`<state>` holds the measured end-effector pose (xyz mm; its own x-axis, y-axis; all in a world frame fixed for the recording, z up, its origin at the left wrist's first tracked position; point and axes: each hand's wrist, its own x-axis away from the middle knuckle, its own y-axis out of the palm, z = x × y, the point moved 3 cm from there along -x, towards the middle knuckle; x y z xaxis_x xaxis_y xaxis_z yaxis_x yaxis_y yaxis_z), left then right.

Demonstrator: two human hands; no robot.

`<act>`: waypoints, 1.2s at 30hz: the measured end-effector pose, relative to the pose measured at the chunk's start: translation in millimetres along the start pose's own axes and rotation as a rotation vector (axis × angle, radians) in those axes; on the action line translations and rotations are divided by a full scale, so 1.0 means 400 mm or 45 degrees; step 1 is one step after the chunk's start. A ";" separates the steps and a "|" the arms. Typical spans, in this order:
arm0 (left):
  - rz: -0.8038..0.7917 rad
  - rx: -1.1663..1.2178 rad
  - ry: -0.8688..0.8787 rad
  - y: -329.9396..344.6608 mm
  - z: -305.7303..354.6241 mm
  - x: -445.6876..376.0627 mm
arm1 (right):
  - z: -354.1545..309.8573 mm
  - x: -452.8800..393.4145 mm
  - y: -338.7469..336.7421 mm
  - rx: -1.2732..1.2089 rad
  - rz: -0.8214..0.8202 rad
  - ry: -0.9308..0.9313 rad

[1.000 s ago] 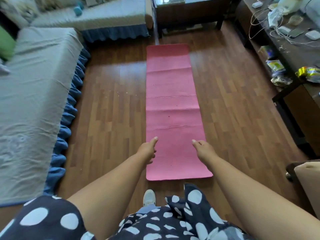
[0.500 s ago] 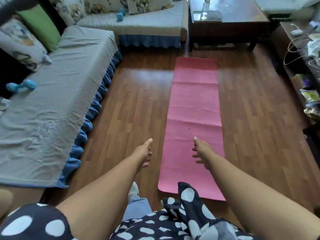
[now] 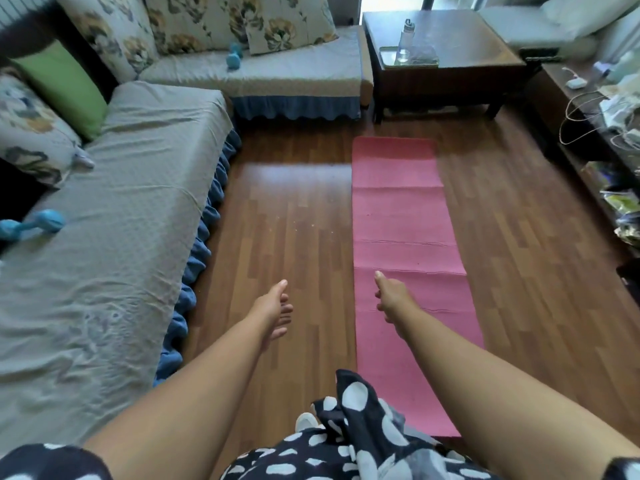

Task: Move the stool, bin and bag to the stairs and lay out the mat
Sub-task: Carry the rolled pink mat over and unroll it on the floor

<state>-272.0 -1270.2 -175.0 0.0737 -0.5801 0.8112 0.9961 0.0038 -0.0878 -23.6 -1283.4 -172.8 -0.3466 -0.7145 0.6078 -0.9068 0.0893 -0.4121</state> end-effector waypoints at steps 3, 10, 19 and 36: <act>-0.016 0.011 0.014 -0.029 0.025 -0.026 | -0.051 -0.014 0.035 0.002 0.002 -0.010; -0.076 0.002 0.020 -0.041 0.132 -0.096 | -0.160 -0.124 0.056 -0.005 0.132 -0.039; -0.144 0.023 0.134 0.006 0.392 -0.268 | -0.363 -0.396 0.042 -0.125 0.227 -0.026; -0.205 -0.102 0.191 0.166 0.977 -0.565 | -0.751 -0.837 -0.030 -0.211 0.266 0.051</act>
<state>-203.8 -820.6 -138.3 -0.1000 -0.6824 0.7241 0.9870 -0.1600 -0.0144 31.2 -836.9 -167.5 -0.5363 -0.6412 0.5489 -0.8405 0.3464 -0.4167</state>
